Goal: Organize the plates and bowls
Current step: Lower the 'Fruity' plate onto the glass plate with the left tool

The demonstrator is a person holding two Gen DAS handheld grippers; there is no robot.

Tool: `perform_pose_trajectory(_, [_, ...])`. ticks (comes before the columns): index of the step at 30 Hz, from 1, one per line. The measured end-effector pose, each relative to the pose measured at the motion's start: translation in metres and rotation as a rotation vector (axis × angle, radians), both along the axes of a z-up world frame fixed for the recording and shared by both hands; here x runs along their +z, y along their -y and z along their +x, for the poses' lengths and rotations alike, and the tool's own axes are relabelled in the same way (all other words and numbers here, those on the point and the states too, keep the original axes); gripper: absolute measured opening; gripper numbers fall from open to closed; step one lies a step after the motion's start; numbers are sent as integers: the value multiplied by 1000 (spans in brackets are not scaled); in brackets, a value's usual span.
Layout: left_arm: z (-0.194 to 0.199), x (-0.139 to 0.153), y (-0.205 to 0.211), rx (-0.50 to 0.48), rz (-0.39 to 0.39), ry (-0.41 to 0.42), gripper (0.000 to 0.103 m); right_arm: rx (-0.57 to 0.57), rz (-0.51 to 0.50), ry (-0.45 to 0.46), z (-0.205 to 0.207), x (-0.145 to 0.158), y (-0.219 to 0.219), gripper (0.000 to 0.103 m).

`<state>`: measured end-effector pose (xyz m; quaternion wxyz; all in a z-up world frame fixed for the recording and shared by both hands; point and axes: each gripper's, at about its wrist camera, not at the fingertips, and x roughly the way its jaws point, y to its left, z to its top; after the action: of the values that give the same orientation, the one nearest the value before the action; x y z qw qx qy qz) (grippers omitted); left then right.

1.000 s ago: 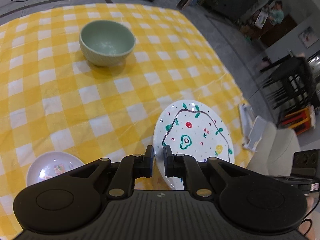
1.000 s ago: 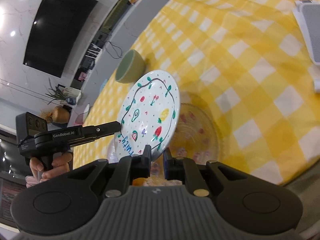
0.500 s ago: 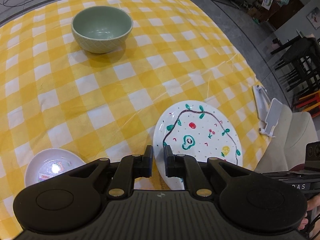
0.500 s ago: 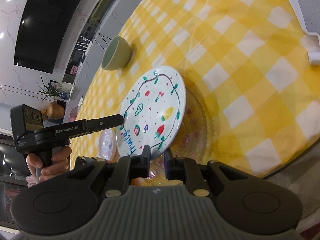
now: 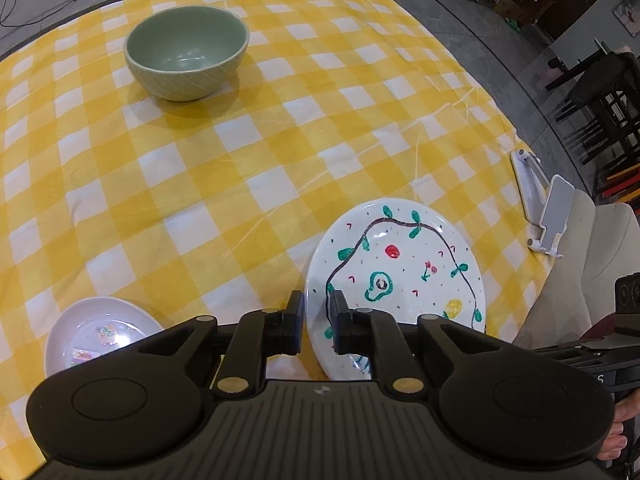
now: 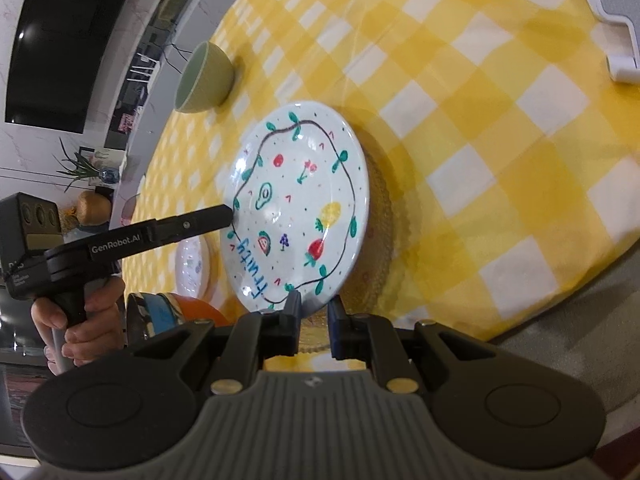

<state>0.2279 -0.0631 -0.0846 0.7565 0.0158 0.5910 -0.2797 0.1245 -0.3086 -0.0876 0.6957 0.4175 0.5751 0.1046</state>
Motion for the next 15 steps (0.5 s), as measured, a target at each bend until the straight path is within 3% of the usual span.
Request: perform_pose_trajectory(15, [-12, 0, 16, -55, 52, 64, 24, -19, 37, -37, -5, 1, 1, 12])
